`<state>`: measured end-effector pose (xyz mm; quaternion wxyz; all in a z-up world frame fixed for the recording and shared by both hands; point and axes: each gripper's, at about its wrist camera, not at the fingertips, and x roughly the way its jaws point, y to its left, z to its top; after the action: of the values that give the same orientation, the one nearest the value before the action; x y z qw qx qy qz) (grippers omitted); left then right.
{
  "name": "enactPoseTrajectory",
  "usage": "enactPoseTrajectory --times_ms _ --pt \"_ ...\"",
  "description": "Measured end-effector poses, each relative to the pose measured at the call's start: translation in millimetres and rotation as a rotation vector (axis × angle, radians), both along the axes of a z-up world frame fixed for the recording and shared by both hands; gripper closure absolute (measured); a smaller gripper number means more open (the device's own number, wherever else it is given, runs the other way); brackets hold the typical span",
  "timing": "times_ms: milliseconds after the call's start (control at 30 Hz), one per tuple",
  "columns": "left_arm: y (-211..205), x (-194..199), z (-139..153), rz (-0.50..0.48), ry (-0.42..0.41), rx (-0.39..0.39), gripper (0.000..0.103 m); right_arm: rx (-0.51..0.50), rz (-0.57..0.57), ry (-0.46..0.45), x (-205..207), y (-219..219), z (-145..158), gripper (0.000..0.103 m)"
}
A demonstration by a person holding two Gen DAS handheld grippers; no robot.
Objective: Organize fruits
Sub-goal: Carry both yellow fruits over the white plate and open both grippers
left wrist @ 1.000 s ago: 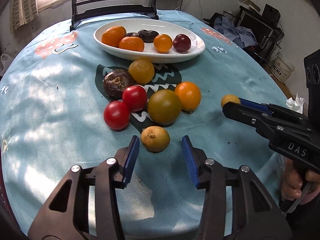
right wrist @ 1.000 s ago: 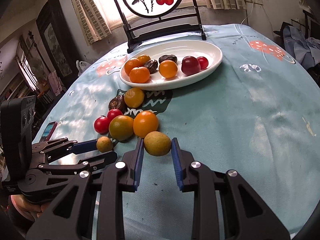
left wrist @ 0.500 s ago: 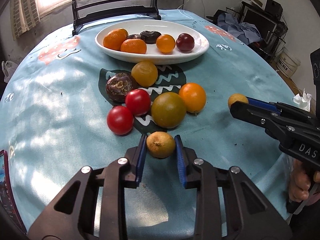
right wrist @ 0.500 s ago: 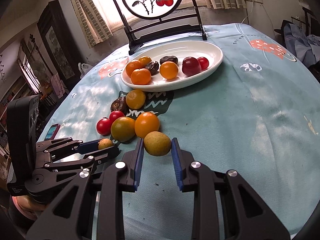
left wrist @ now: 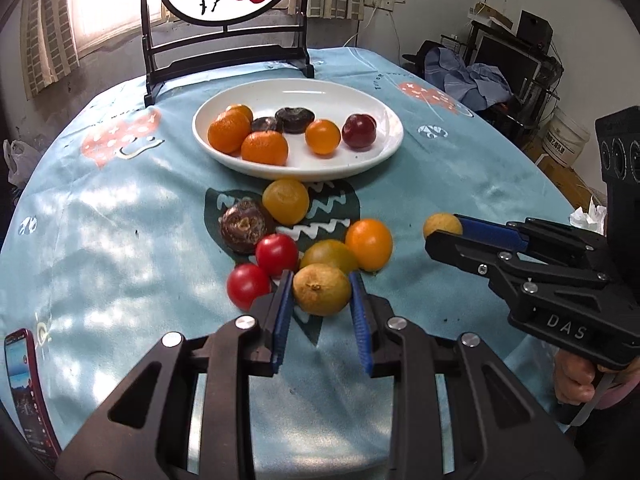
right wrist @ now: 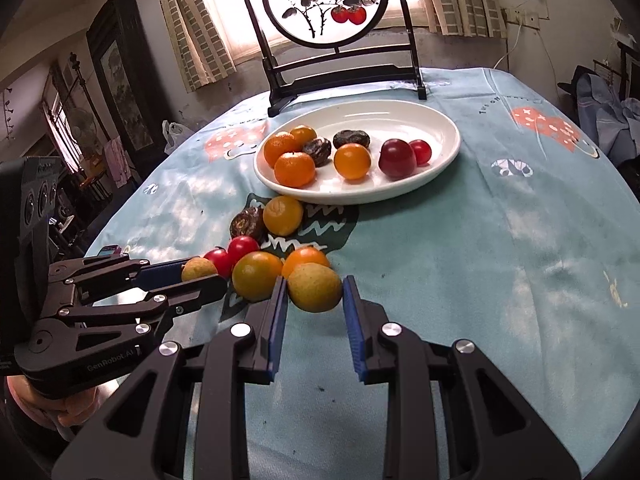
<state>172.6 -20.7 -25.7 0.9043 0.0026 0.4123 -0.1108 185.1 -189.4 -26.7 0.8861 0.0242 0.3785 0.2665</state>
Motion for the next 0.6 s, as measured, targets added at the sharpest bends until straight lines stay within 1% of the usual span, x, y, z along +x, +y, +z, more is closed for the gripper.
enactPoseTrajectory --times_ms 133,267,333,433,600 --pt "2 29 23 0.0 -0.051 -0.003 0.075 -0.007 -0.02 -0.062 23 4 21 0.075" --pt "7 80 36 0.04 -0.06 -0.019 0.075 0.026 -0.062 -0.098 67 6 35 0.075" --pt "9 107 37 0.06 -0.055 -0.031 0.075 0.023 -0.087 -0.106 89 10 36 0.075" --pt "12 144 35 0.087 -0.043 -0.019 0.075 0.01 -0.107 -0.101 120 16 32 0.075" --pt "13 188 18 0.109 0.013 0.004 0.075 -0.004 -0.109 -0.052 157 23 19 0.075"
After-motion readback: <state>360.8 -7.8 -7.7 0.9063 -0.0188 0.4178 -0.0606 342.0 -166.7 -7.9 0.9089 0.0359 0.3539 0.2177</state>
